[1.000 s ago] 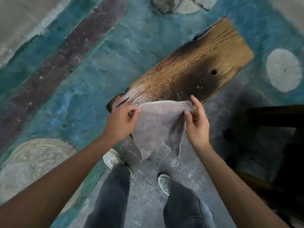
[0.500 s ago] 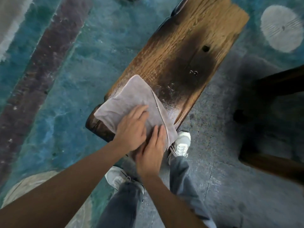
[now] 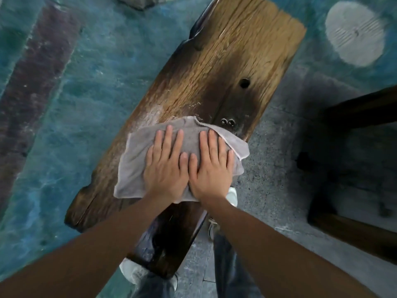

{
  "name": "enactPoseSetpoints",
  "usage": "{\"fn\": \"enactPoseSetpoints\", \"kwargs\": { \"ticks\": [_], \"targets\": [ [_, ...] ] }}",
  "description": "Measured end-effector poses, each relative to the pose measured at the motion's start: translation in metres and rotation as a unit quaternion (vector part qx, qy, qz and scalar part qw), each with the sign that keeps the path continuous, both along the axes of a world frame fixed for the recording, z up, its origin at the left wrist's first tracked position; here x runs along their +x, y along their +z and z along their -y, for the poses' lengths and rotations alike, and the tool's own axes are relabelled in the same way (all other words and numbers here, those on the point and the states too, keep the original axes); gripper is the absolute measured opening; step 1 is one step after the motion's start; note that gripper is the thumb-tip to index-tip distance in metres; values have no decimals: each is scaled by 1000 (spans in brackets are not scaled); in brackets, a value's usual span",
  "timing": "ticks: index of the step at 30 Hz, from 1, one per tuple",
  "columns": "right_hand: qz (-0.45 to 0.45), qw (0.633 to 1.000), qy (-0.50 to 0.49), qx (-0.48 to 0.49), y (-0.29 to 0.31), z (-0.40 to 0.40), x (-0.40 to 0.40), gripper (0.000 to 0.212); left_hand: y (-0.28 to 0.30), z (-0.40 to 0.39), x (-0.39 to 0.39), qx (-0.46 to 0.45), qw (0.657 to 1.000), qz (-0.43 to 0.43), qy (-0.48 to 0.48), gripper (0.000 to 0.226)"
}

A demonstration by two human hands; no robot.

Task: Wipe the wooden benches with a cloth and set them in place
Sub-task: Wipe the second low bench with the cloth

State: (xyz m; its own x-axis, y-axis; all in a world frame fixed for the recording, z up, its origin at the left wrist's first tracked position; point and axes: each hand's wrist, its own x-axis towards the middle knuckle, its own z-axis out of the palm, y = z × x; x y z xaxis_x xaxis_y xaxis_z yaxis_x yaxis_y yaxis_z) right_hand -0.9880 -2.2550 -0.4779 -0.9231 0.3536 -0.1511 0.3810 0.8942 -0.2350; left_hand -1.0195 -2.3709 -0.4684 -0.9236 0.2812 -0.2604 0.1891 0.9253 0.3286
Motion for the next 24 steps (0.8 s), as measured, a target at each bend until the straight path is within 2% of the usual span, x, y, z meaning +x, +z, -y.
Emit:
{"fn": "enactPoseSetpoints", "kwargs": {
  "ticks": [5, 10, 14, 19, 24],
  "targets": [
    [4, 999, 53, 4, -4, -68, -91, 68, -13, -58, -101, -42, 997, -65, -12, 63],
    [-10, 981, 193, 0, 1, -124, -175, 65, -23, -95, -171, -86, 990, -115, -12, 65],
    [-19, 967, 253, 6, 0, -168, -252, 62, -24, -137, -234, -86, 988, -125, 7, 66],
    [-26, 979, 203, 8, -2, -192, -310, 57, -21, -181, -306, -97, 988, -118, -19, 65],
    [-21, 979, 202, 3, 0, -225, -370, 58, -19, -216, -358, -93, 987, -132, -11, 63]
  ]
}}
